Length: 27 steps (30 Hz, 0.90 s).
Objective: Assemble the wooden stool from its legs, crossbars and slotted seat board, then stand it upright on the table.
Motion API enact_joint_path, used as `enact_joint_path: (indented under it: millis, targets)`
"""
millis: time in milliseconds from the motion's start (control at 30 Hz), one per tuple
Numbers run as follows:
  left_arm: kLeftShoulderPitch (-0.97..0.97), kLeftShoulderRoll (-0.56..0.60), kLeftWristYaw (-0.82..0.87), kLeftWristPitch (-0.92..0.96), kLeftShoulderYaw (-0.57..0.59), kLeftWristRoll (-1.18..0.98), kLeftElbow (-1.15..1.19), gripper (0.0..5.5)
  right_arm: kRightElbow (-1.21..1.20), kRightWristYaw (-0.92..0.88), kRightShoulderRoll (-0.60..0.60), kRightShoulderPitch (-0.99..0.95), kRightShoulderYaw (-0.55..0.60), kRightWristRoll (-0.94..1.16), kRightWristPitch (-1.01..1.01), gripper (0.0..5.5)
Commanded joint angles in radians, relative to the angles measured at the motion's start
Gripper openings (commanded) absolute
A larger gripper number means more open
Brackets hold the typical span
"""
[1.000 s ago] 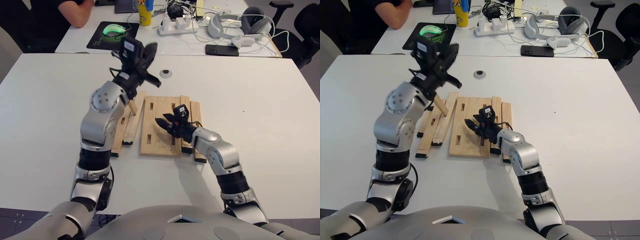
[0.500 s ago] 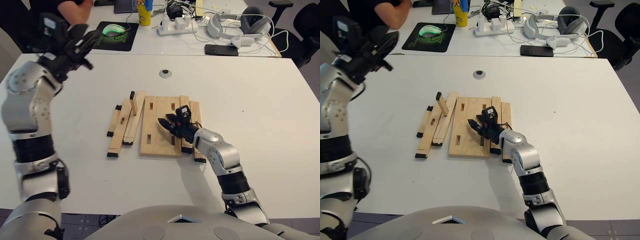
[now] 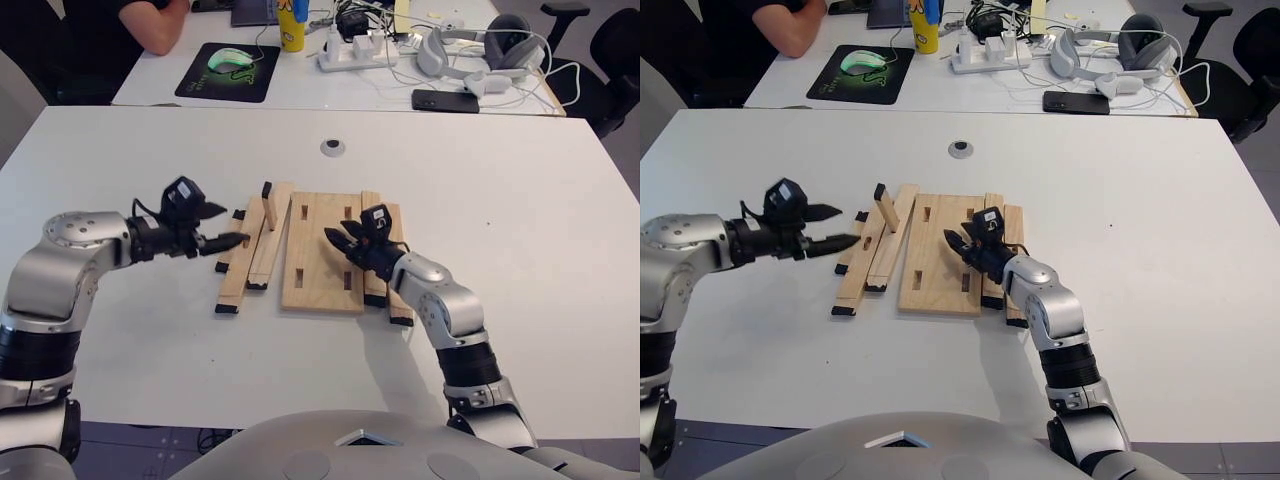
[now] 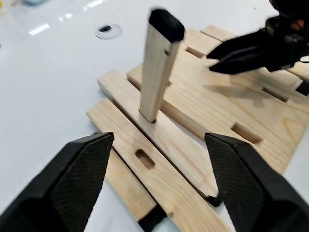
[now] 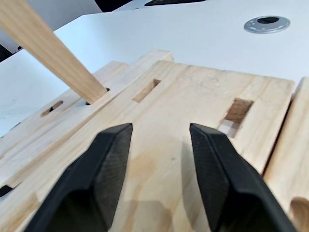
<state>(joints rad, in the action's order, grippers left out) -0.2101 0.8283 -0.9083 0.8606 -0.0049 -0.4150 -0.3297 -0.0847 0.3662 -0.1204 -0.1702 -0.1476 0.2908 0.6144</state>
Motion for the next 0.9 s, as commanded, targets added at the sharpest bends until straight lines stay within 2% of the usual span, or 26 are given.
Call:
enact_joint_path:
  millis: [33,433,900]
  targets:
    - [0.007,0.016,0.027,0.096,-0.050,-0.019,-0.086,3.67,-0.023,-0.016,0.010,-0.003,0.004,-0.006,-0.002,2.19]
    - [0.045,-0.061,0.207,0.204,-0.215,0.038,-0.164,3.67,-0.065,-0.020,0.020,-0.009,-0.009,0.000,0.037,2.19]
    - [0.088,-0.031,0.253,0.221,-0.256,0.076,-0.176,3.67,-0.095,-0.020,0.019,-0.006,-0.015,0.004,0.081,2.19]
